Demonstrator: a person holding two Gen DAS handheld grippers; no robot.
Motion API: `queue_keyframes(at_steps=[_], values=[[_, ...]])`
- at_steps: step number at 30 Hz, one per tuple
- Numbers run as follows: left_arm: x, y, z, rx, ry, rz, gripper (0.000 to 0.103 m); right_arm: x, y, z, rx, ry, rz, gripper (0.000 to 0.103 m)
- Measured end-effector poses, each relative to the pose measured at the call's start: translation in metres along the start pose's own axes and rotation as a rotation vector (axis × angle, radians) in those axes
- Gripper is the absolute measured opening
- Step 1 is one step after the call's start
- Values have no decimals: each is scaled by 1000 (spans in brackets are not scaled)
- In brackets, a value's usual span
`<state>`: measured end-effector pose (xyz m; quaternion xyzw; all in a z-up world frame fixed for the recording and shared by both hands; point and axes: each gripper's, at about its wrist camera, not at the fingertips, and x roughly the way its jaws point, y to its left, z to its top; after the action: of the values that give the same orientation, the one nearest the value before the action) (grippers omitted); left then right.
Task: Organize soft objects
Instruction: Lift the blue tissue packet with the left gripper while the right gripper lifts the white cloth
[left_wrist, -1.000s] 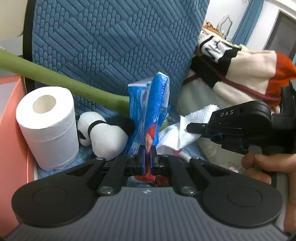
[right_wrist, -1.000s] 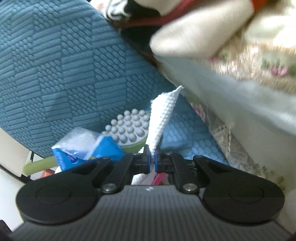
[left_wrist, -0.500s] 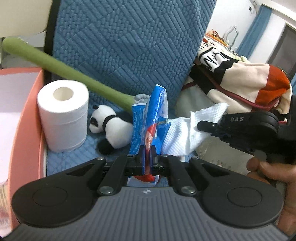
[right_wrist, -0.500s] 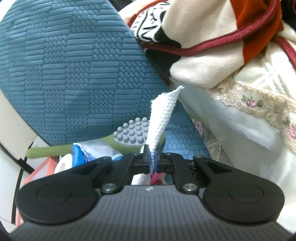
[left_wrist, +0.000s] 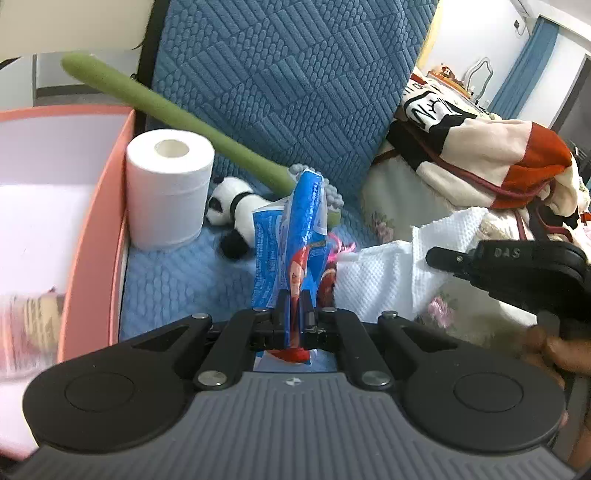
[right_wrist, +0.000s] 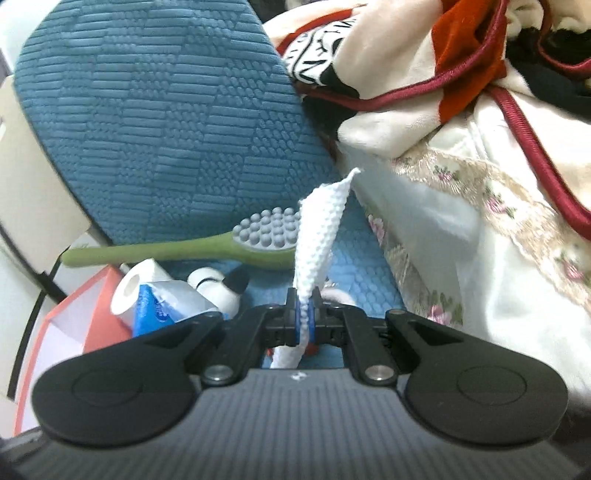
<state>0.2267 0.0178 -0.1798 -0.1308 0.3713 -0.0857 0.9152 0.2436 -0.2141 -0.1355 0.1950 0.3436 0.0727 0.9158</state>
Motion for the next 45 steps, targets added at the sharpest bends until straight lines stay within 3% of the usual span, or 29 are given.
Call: queue_keyframes(at_steps=[4,9,17,21,27,34,38,45], values=[[-13,2,-12,-15,16,7,5,-11,5,-18,-25,71,30,8],[-29,5,-31,-48,46,16,5,-16,20,-47,-103,170,4,8],[-18,8,-40,-63,84,25,6,22,14,-57,-72,303,-59,10],[-9,15,-36,-113,99,10,21,35,8,-57,-21,335,-53,11],[5,19,-36,-154,135,-10,32,48,4,-58,22,378,-37,12],[23,27,-44,-240,161,-18,32,57,-2,-65,84,444,-3,13],[24,29,-43,-266,146,0,23,62,-3,-65,97,470,24,13],[20,24,-41,-218,136,10,14,61,8,-67,28,463,34,11]])
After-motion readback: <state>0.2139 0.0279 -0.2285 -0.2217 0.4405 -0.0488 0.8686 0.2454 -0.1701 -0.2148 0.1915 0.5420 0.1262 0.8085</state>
